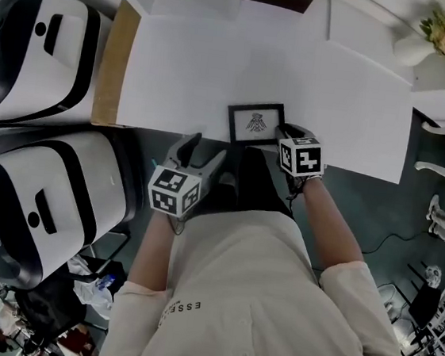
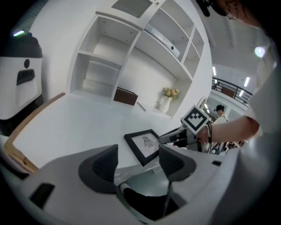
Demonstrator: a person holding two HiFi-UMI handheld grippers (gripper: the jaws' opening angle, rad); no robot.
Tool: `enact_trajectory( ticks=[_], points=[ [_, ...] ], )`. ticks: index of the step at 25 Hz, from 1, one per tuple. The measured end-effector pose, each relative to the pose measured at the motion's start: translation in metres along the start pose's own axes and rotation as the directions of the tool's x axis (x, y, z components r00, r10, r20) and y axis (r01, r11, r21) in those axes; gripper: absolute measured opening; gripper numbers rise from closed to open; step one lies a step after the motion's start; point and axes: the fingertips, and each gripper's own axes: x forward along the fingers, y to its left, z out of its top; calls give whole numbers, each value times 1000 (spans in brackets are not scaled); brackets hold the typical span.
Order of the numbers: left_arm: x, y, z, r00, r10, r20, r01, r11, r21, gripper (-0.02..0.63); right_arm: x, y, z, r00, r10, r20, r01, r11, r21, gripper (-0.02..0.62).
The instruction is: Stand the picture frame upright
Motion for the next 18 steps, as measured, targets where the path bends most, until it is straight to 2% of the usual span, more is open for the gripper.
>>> enact_trajectory(
  ticks=[8,12,14,16,18],
  points=[
    [15,-20,-33,991,-121,-53,116,989,-88,284,-12,0,-20,1000,-19,0,19,1000,2,95],
    [26,-21,-46,985,-161,-54,149,970,-190,276,-17,-1,-27,1000,-25,4,25,1000,-4,95],
    [32,-24,-52,978,-202,-44,181,940,-289,275,-19,-1,-32,1000,-28,5,28,1000,-11,95],
    [39,-26,-57,970,-241,-26,211,891,-402,275,-20,-1,-35,1000,-29,5,29,999,-19,95],
    [46,-22,-60,970,-243,-2,209,840,-500,272,-22,-2,-37,1000,-25,4,25,999,-25,95]
  ],
)
